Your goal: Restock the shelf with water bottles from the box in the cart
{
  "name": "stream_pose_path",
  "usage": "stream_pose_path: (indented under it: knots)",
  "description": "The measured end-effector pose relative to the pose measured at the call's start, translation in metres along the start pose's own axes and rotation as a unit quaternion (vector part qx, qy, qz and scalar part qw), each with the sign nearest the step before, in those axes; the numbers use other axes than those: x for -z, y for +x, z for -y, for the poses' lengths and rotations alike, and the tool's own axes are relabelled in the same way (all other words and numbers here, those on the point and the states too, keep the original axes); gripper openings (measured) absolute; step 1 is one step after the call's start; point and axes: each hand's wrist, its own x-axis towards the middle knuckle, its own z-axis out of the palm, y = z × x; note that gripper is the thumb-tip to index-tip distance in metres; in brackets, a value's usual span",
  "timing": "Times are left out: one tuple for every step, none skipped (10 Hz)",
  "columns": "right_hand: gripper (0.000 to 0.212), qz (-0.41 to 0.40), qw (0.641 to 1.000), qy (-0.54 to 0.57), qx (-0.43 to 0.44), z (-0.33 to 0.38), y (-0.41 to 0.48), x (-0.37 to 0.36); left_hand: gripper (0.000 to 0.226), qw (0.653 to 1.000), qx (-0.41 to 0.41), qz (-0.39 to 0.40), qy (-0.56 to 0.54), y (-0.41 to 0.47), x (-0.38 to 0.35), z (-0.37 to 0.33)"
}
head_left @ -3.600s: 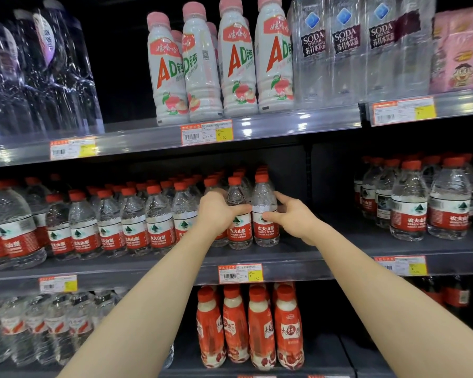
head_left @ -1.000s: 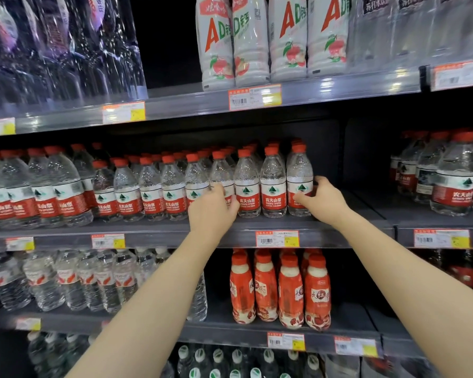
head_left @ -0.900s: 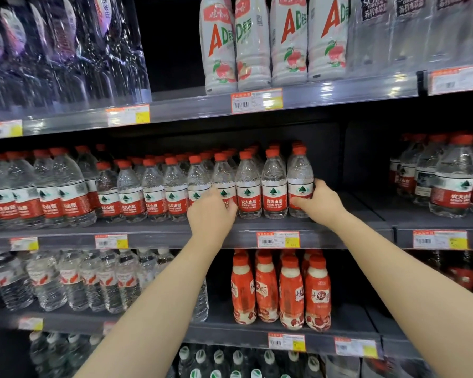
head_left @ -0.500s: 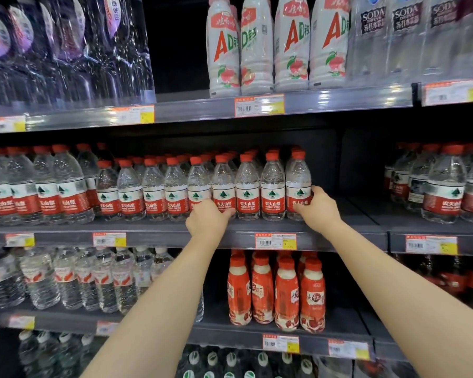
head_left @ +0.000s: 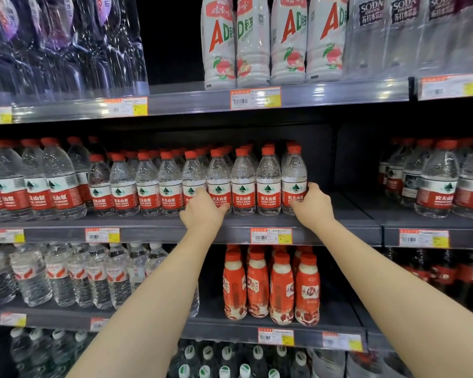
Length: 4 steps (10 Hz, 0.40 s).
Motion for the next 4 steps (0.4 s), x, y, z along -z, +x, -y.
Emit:
stream_pose_path:
  knots:
    - [0.037, -0.004, 1.000, -0.019, 0.011, 0.008, -0.008, 0.003, 0.048, 0.997, -0.057, -0.041, 0.032, -0.010, 0.004, -0.001]
    - [0.036, -0.040, 0.995, -0.071, 0.065, 0.014, -0.018, 0.009, 0.043, 0.985, -0.148, -0.072, 0.055, -0.019, 0.012, -0.004]
    - [0.039, -0.051, 0.970, -0.180, 0.154, 0.017, -0.034, 0.018, 0.045, 0.968, -0.231, -0.059, 0.080, -0.036, 0.023, -0.009]
    - [0.040, -0.019, 0.947, -0.222, 0.232, 0.027, -0.045, 0.025, 0.048, 0.945, -0.287, -0.045, 0.149, -0.050, 0.035, -0.021]
